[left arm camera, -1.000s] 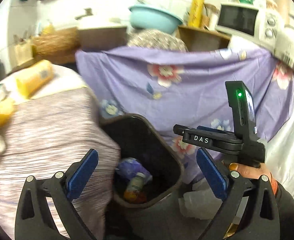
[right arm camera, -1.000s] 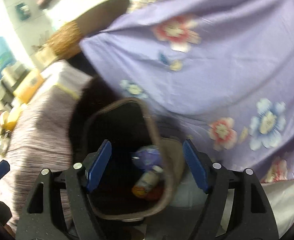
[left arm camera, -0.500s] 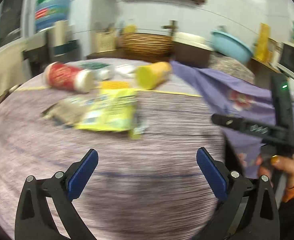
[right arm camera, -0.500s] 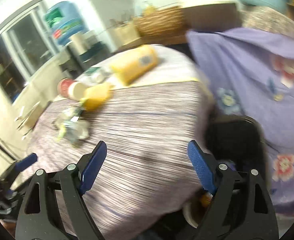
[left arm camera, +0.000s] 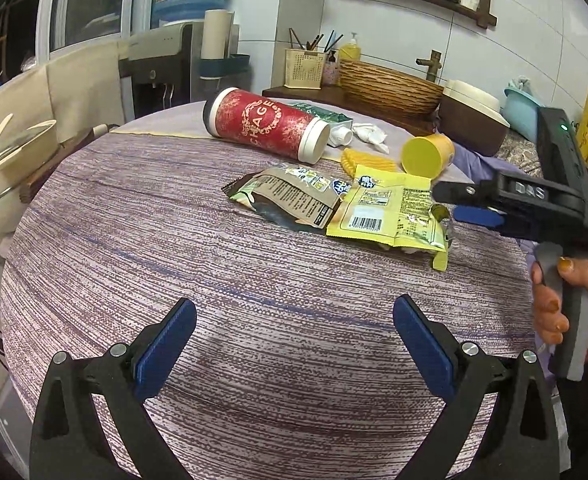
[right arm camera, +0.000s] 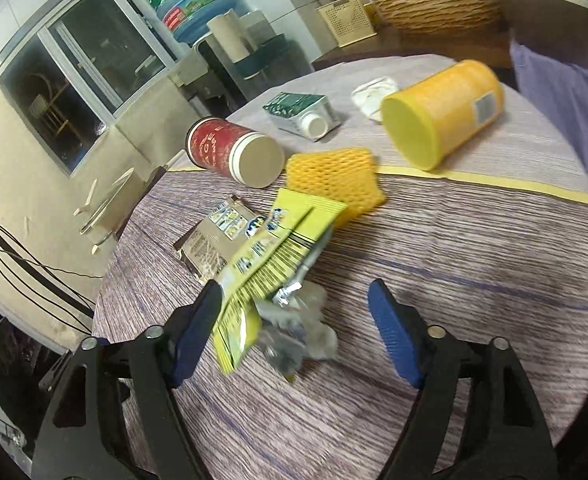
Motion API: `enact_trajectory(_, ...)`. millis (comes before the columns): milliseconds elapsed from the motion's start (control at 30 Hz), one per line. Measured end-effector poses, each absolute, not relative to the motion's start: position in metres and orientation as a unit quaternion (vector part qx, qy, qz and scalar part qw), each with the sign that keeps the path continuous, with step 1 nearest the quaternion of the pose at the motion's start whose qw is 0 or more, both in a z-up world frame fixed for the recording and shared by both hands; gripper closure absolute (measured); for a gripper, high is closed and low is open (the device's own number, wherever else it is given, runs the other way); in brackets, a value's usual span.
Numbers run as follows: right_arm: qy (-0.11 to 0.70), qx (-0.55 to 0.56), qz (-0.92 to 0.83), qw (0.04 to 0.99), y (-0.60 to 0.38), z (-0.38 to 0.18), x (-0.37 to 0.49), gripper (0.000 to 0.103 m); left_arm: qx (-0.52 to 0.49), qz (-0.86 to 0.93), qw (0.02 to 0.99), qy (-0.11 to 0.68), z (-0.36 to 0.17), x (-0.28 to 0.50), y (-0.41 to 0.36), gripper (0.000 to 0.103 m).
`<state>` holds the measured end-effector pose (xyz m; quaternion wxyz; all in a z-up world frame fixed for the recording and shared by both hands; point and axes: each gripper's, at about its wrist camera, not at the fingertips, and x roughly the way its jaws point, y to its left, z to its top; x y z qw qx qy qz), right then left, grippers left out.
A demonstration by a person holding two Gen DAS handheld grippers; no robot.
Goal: Collect trash
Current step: 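Return to the table and grasp the yellow chip bag with the right gripper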
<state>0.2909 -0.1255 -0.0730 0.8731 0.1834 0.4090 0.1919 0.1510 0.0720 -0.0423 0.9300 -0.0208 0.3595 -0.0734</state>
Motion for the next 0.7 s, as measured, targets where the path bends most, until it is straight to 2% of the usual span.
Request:
enact_trajectory(100,0.425,0.188,0.194,0.864,-0.113,-0.082,0.311,0.043,-0.015,-0.083,0.929,0.36,-0.043,0.152,0.069,0.005)
enact_trajectory(133,0.43,0.191,0.194,0.861,-0.11,-0.085,0.316,0.051,-0.012,-0.087,0.929,0.36,-0.043,0.152,0.067,0.005)
enact_trajectory(167,0.432,0.192,0.197,0.859,-0.108,-0.087,0.318,0.065,-0.008,-0.091,0.928,0.361,-0.043,0.153,0.065,0.005)
enact_trajectory(233,0.427,0.198,0.209,0.857,-0.105,-0.086,0.32,0.083,0.001,-0.097,0.927,0.361,-0.044,0.154,0.062,0.005)
enact_trajectory(267,0.421,0.198,0.214,0.859,-0.104,-0.084,0.318,0.088,0.007,-0.1,0.927,0.362,-0.044,0.155,0.059,0.005)
enact_trajectory(400,0.388,0.192,0.242,0.868,-0.101,-0.062,0.305,0.097,0.015,-0.112,0.924,0.367,-0.045,0.16,0.052,0.005)
enact_trajectory(700,0.308,0.173,0.223,0.908,-0.132,-0.01,0.265,0.1,0.047,-0.151,0.911,0.381,-0.043,0.182,0.021,0.005)
